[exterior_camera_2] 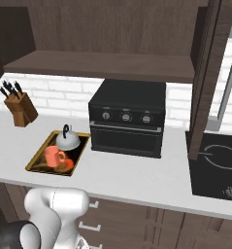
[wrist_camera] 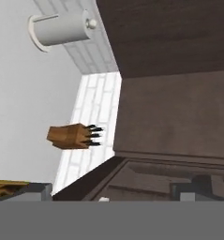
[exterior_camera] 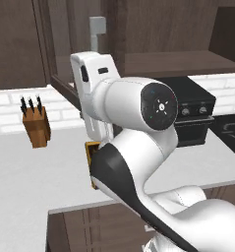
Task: Pick the kettle from the counter and place it on the tray. Then pick the mug from the cabinet and place it on the tray. Then close the cabinet doors.
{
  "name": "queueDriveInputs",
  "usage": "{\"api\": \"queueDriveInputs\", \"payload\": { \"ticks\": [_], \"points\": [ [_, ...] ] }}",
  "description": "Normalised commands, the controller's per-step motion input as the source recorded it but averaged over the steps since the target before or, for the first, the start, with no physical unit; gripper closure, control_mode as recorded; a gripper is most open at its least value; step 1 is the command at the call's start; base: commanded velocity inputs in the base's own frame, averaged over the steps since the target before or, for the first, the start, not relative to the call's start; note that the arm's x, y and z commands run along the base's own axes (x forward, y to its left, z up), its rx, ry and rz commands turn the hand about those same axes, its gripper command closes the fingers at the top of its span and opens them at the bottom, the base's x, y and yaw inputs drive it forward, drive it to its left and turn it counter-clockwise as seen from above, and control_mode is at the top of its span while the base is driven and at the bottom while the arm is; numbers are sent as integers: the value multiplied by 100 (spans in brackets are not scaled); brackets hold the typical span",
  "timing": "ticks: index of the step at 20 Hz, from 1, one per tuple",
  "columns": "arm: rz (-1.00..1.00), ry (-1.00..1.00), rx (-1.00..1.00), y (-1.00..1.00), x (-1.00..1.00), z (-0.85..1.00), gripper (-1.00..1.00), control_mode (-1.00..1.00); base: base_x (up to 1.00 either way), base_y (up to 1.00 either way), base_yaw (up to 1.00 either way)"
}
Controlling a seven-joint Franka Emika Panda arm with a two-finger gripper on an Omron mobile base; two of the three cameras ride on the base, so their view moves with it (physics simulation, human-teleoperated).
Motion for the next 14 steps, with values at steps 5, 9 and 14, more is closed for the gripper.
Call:
{"api": "queueDriveInputs", "payload": {
  "ticks": [5, 9, 14],
  "points": [
    [-9, -8, 0, -56, 43, 4, -100, -100, 0, 0, 0],
    [-8, -10, 0, -43, 50, 0, -100, -100, 0, 0, 0],
    [-5, -6, 0, -37, 55, 5, -100, -100, 0, 0, 0]
  ]
}}
